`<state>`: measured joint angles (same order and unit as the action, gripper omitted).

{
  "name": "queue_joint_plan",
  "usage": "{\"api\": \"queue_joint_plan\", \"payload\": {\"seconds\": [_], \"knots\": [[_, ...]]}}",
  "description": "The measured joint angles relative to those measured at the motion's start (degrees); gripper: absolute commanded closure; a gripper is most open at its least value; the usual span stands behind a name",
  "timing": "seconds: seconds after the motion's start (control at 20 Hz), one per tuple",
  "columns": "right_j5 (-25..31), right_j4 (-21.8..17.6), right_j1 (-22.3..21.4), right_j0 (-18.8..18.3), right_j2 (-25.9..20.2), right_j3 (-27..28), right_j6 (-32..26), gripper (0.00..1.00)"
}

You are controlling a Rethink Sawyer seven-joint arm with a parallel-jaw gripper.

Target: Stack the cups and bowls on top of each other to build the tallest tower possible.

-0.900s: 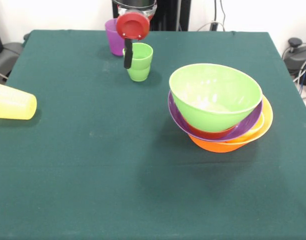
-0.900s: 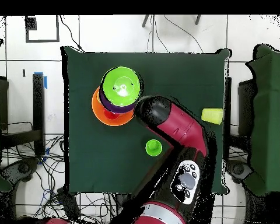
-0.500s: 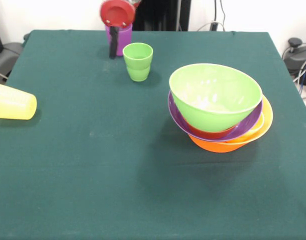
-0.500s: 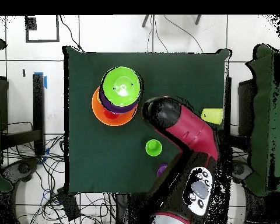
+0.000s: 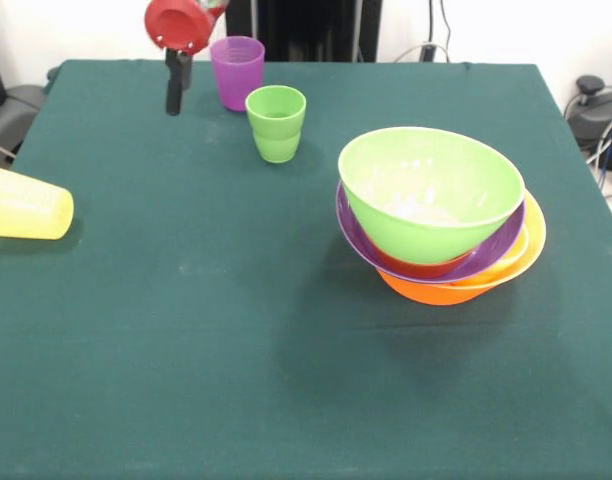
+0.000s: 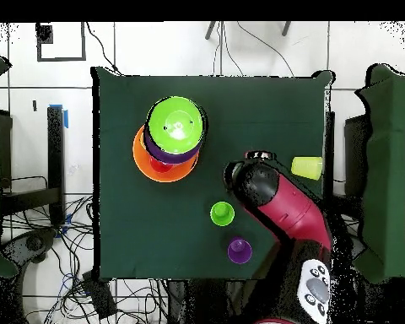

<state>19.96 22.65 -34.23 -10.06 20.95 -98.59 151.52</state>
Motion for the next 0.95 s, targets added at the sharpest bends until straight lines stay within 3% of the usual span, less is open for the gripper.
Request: {"api": "queue_joint_plan", "payload": {"seconds": [0.25,0.5,0.95], "knots": [[-6.20,-1.41,0.57,-2.52,-3.32,-4.68,0.00,0.00],[-7.86,-1.57,0.82,-2.68,-4.93,-7.15,0.00,0.00],[-6.68,-1.57,-0.33,1.31,-4.58,-9.25,0.00,0.00]]}}
